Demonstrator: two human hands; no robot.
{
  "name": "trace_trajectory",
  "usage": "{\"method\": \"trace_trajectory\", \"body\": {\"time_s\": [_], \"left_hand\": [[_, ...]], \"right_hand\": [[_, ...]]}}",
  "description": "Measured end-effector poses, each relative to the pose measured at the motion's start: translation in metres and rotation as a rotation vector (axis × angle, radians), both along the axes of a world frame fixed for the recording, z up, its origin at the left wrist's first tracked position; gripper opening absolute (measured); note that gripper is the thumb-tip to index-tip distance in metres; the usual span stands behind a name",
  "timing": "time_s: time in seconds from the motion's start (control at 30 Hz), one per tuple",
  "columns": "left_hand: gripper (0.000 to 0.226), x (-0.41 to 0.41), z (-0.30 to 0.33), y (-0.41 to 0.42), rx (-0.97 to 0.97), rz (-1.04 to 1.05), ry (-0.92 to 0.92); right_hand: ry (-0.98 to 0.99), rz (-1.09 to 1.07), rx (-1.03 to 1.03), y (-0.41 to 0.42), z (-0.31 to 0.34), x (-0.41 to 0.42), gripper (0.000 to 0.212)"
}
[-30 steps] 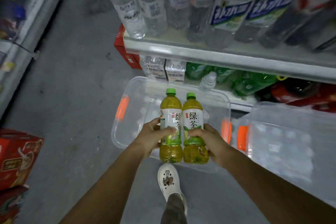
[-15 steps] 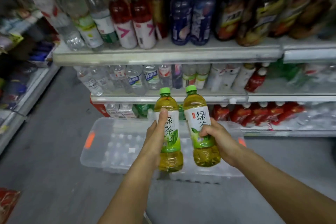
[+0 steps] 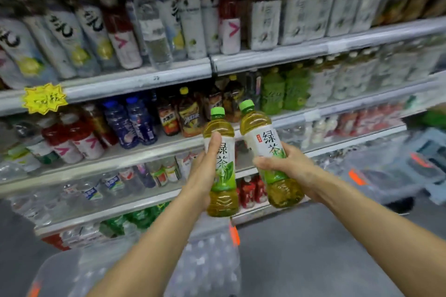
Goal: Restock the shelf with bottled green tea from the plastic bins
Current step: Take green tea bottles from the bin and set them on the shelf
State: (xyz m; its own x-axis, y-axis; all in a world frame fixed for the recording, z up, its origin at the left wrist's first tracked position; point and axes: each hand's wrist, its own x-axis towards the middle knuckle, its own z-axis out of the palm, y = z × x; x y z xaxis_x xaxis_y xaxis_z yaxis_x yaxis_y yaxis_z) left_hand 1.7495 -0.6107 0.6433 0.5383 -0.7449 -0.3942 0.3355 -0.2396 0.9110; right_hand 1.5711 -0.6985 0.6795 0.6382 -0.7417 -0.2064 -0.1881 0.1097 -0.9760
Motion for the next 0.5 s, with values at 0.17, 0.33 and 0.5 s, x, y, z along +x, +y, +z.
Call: {"method": "trace_trajectory", "body": {"time_s": [0.17,0.33,0.5], "left_hand": [[0.118,-0.057,0.061,-0.067,-0.13,-0.085,-0.062],[0.093,-0.115,0.095,-0.137,-0.246,-0.223,-0.067],[0.086,-0.17,0.116,-0.223,-0.312,-0.246,-0.049]], "right_hand": [[-0.029,-0.159,-0.083,-0.052,0.032,-0.056,0.052],[-0.07,-0.296,-0.164,-0.112,0.056,-0.117,0.051],[-0.094,-0.338,-0.277,-0.195,0.083,-0.167,0.055]]}}
